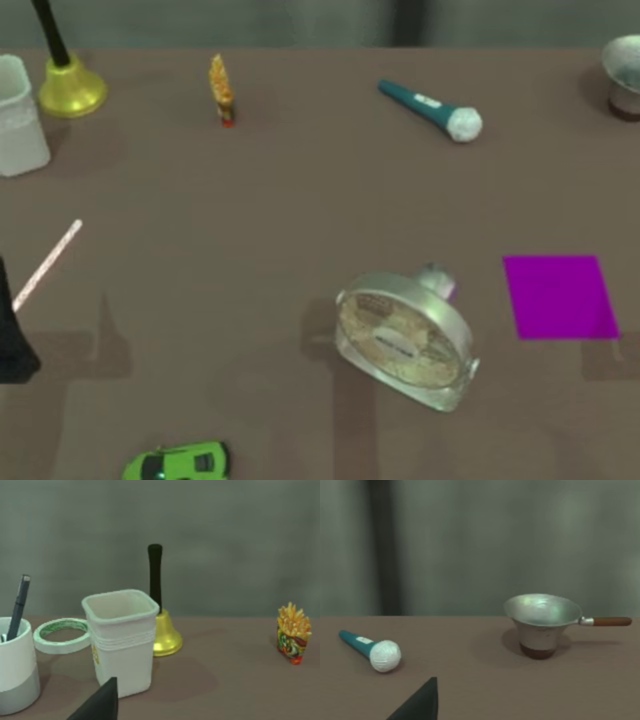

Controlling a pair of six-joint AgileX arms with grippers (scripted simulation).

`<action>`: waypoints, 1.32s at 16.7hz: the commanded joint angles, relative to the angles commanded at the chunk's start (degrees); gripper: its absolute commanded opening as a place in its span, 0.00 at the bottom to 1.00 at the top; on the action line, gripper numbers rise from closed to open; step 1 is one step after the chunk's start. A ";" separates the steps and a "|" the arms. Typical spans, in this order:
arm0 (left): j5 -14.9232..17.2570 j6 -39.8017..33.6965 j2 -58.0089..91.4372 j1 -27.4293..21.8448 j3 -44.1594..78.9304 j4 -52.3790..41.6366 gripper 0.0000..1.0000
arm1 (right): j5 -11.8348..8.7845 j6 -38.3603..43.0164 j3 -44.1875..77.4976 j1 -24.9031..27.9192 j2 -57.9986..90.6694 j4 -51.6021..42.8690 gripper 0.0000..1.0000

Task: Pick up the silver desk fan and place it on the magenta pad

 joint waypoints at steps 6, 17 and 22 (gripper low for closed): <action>0.00 0.00 0.00 0.00 0.00 0.00 1.00 | -0.05 -1.09 5.85 2.81 5.97 -5.39 1.00; 0.00 0.00 0.00 0.00 0.00 0.00 1.00 | 0.12 -7.92 56.27 23.71 60.34 -44.76 1.00; 0.00 0.00 0.00 0.00 0.00 0.00 1.00 | 0.11 -11.07 81.75 33.84 87.67 -63.48 1.00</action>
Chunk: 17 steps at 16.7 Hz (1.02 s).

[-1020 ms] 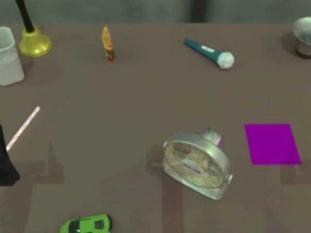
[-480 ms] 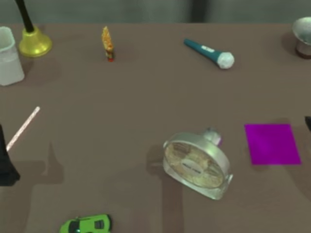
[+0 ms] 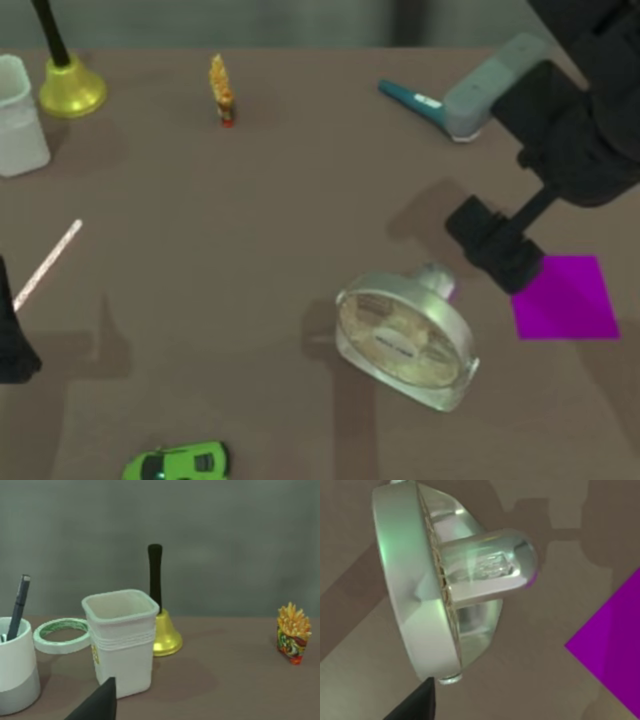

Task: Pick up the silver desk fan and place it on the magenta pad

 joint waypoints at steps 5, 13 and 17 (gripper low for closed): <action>0.00 0.00 0.00 0.00 0.00 0.00 1.00 | 0.00 -2.37 17.82 7.21 19.58 -13.52 1.00; 0.00 0.00 0.00 0.00 0.00 0.00 1.00 | 0.02 -3.22 23.11 9.58 25.68 -18.07 1.00; 0.00 0.00 0.00 0.00 0.00 0.00 1.00 | 0.01 -3.30 20.58 9.51 25.55 -15.57 1.00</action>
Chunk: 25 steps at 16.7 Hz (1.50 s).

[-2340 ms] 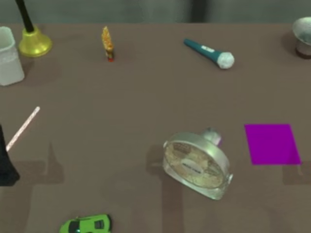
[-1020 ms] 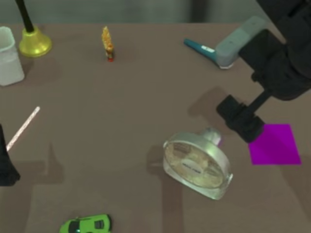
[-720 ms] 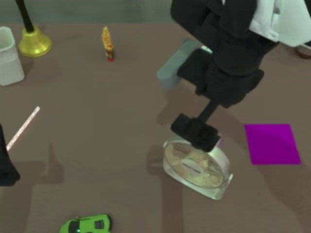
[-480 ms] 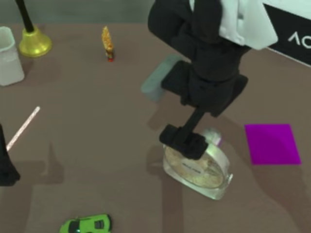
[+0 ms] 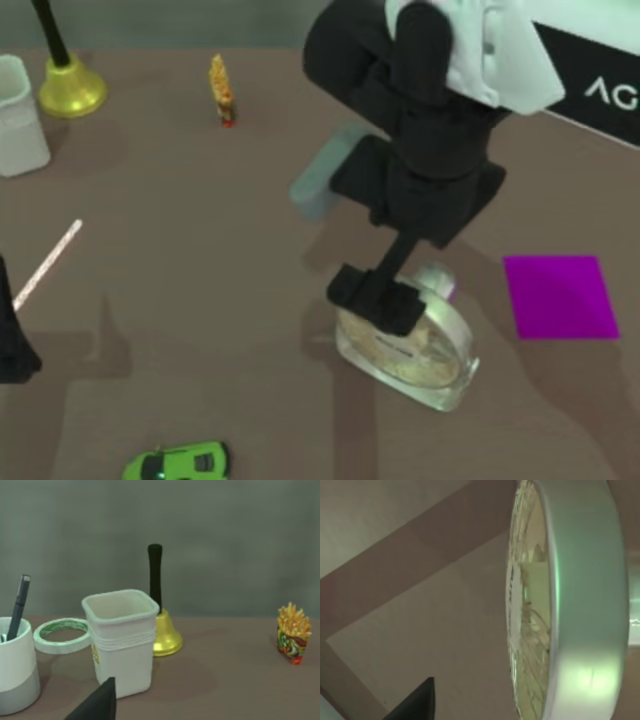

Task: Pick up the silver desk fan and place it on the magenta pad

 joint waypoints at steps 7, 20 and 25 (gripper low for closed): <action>0.00 0.00 0.00 0.00 0.00 0.00 1.00 | 0.00 0.19 -8.68 0.17 0.21 8.80 1.00; 0.00 0.00 0.00 0.00 0.00 0.00 1.00 | 0.00 0.19 -8.68 0.17 0.21 8.80 0.17; 0.00 0.00 0.00 0.00 0.00 0.00 1.00 | 0.00 0.19 -8.68 0.17 0.21 8.80 0.00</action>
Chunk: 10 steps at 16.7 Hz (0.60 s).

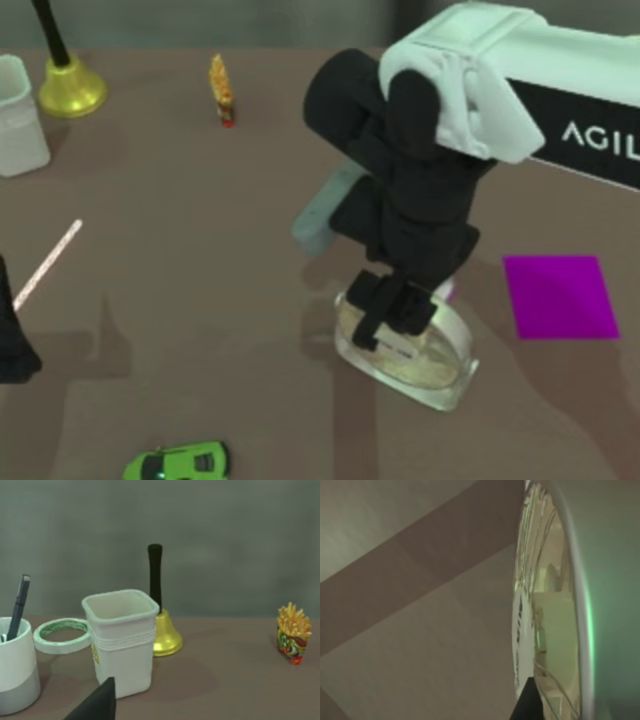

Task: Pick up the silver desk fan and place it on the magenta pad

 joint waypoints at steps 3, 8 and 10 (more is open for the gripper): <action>0.00 0.00 0.00 0.00 0.00 0.00 1.00 | 0.00 0.00 0.00 0.00 0.00 0.00 0.00; 0.00 0.00 0.00 0.00 0.00 0.00 1.00 | 0.00 -0.04 1.03 0.04 0.04 -1.04 0.00; 0.00 0.00 0.00 0.00 0.00 0.00 1.00 | 0.00 0.04 4.22 0.10 0.12 -4.19 0.00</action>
